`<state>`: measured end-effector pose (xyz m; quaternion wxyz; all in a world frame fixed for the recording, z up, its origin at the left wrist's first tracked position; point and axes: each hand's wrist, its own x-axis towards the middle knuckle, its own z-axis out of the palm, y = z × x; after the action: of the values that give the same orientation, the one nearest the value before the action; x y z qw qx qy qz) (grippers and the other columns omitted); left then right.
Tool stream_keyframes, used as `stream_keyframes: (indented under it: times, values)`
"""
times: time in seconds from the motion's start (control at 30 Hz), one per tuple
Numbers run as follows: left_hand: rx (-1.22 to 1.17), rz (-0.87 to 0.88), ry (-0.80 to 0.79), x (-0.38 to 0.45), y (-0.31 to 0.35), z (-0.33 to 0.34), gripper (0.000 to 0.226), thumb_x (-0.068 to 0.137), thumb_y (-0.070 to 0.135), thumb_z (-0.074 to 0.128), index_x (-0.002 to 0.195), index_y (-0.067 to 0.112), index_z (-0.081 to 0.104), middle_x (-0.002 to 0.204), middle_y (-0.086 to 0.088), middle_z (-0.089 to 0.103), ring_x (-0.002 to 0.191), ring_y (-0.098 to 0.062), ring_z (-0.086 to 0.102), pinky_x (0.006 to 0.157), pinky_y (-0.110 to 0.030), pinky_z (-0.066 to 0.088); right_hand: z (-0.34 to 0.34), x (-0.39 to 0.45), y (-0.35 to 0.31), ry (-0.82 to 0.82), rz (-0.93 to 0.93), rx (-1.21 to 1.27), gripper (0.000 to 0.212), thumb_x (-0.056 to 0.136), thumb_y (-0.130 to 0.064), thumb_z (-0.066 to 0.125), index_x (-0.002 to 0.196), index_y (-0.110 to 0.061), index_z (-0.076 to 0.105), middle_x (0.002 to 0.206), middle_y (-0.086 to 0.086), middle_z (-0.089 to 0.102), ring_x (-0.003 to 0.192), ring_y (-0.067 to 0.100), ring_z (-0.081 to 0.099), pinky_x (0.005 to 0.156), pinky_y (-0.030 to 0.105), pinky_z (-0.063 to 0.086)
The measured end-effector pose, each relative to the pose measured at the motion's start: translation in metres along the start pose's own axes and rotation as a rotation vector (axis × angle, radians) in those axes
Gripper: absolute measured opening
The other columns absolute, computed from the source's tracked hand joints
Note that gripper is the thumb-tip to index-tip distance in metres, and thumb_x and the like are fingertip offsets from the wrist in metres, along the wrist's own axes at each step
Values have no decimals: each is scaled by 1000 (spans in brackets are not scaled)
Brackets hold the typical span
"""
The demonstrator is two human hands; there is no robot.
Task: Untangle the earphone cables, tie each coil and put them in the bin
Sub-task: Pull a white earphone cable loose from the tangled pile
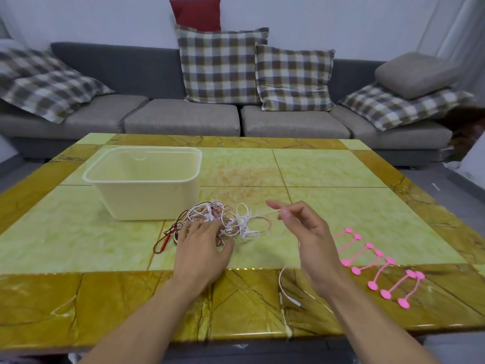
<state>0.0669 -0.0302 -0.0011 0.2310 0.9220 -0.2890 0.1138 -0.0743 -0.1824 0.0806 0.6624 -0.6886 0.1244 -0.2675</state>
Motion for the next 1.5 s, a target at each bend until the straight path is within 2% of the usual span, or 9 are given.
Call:
stream_keyframes:
  times: [0.13, 0.23, 0.47, 0.57, 0.7, 0.83, 1.13, 1.27, 1.5]
  values:
    - [58, -32, -17, -1, -1, 0, 44, 90, 55, 55, 126, 31, 60, 116, 10, 68, 121, -18, 52, 118, -41, 26, -1, 3, -6, 146, 83, 486, 25, 105, -14, 43, 82, -11, 50, 67, 7, 56, 65, 23, 63, 76, 36, 55]
    - [68, -62, -8, -1, -2, -2, 43, 91, 51, 54, 129, 32, 60, 119, 12, 68, 123, -17, 52, 117, -41, 27, -5, 5, -8, 281, 130, 472, 28, 108, -17, 43, 80, -15, 46, 59, 1, 38, 48, 14, 30, 47, 26, 28]
    - [-9, -100, 6, -3, -5, -2, 28, 89, 45, 58, 114, 33, 65, 111, 14, 69, 118, -16, 53, 115, -40, 28, -22, 3, 17, 16, 243, -507, 21, 92, -42, 70, 90, -23, 61, 50, -11, 44, 39, 8, 32, 45, 26, 26]
    - [-87, -111, -34, -3, -5, 0, 17, 87, 37, 60, 102, 27, 60, 101, 9, 64, 111, -22, 50, 110, -40, 32, -18, 2, 37, -198, 308, -780, 20, 82, -53, 77, 86, -34, 74, 45, -10, 46, 43, 6, 38, 49, 27, 29]
    - [-209, -146, -16, -2, -3, -1, 18, 82, 39, 59, 83, 25, 48, 80, 11, 52, 92, -23, 48, 103, -45, 36, -8, 9, 46, -112, 178, -714, 13, 88, -42, 74, 77, -36, 75, 80, -18, 69, 83, 3, 60, 80, 33, 50]
    - [-185, -146, -15, -1, -4, -1, 34, 85, 56, 61, 77, 29, 42, 74, 16, 46, 88, -19, 44, 112, -52, 28, 5, 12, 42, -68, 61, -798, 16, 92, -36, 68, 76, -37, 64, 106, -19, 64, 111, 6, 50, 93, 30, 39]
    - [-67, -127, -21, -3, 2, 0, 52, 82, 83, 32, 74, 32, 41, 93, 11, 62, 109, -19, 55, 121, -54, 11, 19, 18, 35, 223, 205, -392, 19, 96, -28, 61, 85, -13, 57, 87, -13, 73, 77, 24, 64, 66, 29, 45]
    - [-83, -114, 16, -5, 4, -3, 54, 86, 82, 36, 90, 34, 61, 98, 17, 66, 111, -13, 56, 123, -50, 6, 25, 18, 29, 181, 353, 12, 14, 104, -19, 52, 95, -9, 57, 86, -3, 79, 82, 18, 76, 96, 41, 54]
    - [-89, -104, 16, -7, 6, -10, 67, 77, 88, 33, 106, 32, 59, 106, 18, 64, 116, -13, 55, 123, -50, 11, 28, 18, 22, 179, 478, 411, 13, 109, -13, 42, 105, -4, 50, 64, 13, 66, 73, 36, 74, 83, 52, 60]
